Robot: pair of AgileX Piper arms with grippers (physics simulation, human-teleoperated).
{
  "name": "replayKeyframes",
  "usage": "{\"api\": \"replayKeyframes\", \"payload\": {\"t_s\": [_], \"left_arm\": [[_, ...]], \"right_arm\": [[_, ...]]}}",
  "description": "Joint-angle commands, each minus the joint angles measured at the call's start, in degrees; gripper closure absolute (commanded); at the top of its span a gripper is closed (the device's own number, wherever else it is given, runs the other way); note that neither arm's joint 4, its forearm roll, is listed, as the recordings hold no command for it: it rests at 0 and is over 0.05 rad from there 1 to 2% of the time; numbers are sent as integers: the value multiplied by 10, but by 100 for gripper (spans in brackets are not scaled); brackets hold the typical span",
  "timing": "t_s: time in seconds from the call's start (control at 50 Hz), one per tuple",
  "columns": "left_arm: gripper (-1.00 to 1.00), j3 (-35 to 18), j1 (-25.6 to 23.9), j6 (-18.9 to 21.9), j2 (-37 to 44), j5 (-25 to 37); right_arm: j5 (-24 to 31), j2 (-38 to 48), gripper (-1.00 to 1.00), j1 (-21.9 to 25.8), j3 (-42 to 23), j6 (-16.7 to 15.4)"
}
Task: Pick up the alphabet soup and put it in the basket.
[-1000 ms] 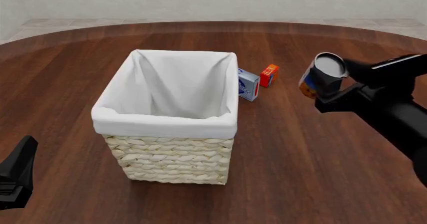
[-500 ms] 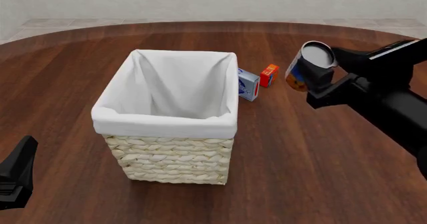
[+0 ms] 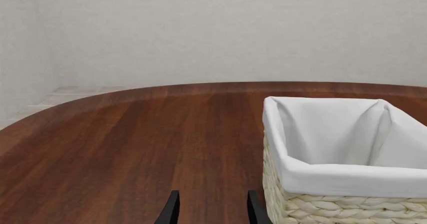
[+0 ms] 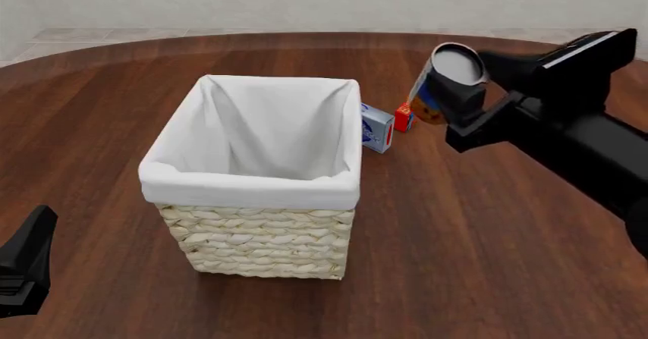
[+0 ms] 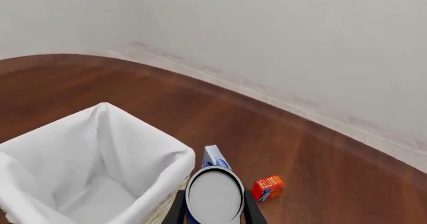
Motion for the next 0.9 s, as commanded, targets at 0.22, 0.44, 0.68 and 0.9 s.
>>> {"api": "replayKeyframes", "payload": {"t_s": [0.22, 0.44, 0.68, 0.9], "left_arm": [[-100, 0, 0, 0, 0, 0], [-100, 0, 0, 0, 0, 0], [-100, 0, 0, 0, 0, 0], [-100, 0, 0, 0, 0, 0]], "right_arm": [[33, -6, 100, 27, -49, -5], [29, 13, 100, 46, -64, -2], [21, 23, 100, 66, -75, 5], [21, 29, 100, 83, -91, 9]]}}
